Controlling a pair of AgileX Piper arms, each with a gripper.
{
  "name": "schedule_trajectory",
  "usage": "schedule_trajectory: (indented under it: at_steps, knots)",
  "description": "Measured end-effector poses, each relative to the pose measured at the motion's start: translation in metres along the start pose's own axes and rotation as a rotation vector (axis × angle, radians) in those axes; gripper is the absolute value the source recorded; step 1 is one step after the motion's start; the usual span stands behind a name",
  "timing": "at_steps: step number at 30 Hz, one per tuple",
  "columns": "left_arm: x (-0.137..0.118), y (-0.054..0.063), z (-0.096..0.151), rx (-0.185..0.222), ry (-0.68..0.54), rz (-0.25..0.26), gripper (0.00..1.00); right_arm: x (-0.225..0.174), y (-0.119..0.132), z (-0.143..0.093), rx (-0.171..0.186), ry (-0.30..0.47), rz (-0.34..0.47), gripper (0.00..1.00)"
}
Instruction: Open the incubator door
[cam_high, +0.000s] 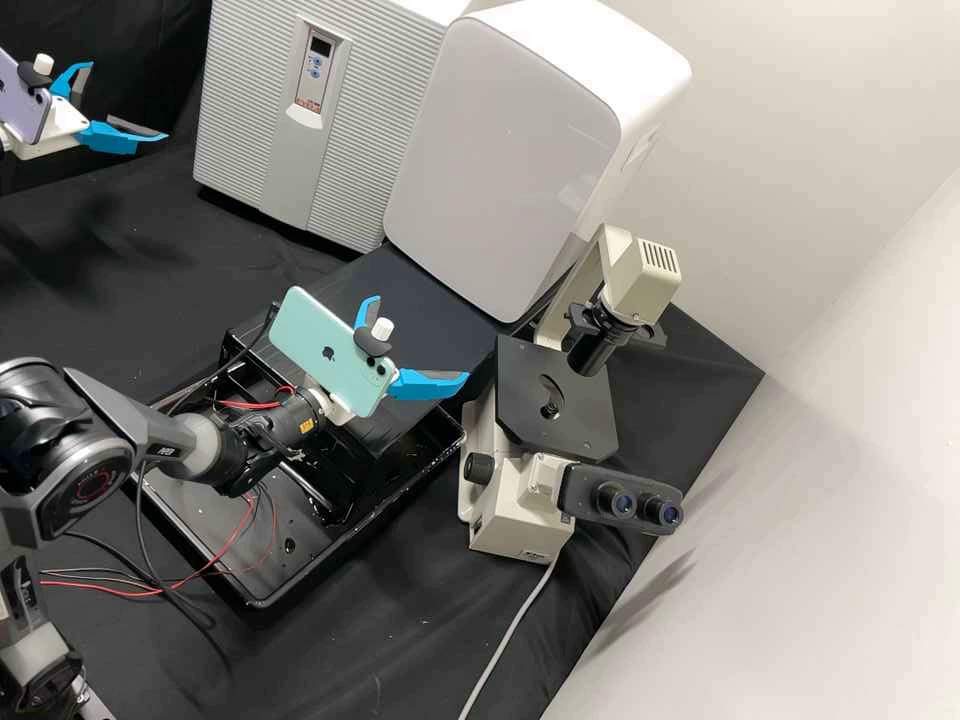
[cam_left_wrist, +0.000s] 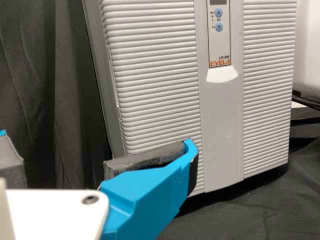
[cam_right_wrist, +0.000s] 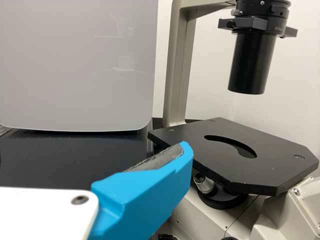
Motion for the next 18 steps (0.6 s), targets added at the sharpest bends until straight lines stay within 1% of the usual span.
schedule_trajectory:
  at_steps: [12,14,18]
  knots:
    - [0.0,0.0,-0.001,0.0,0.002,0.0,1.0,0.0,0.0,0.0,0.0,0.0,0.0,1.0]
    - [0.0,0.001,-0.004,0.007,0.004,0.001,1.0,0.0,0.0,0.0,0.0,0.0,0.0,1.0]
    - [0.005,0.003,-0.013,-0.016,-0.023,0.002,1.0,0.0,0.0,0.0,0.0,0.0,0.0,1.0]
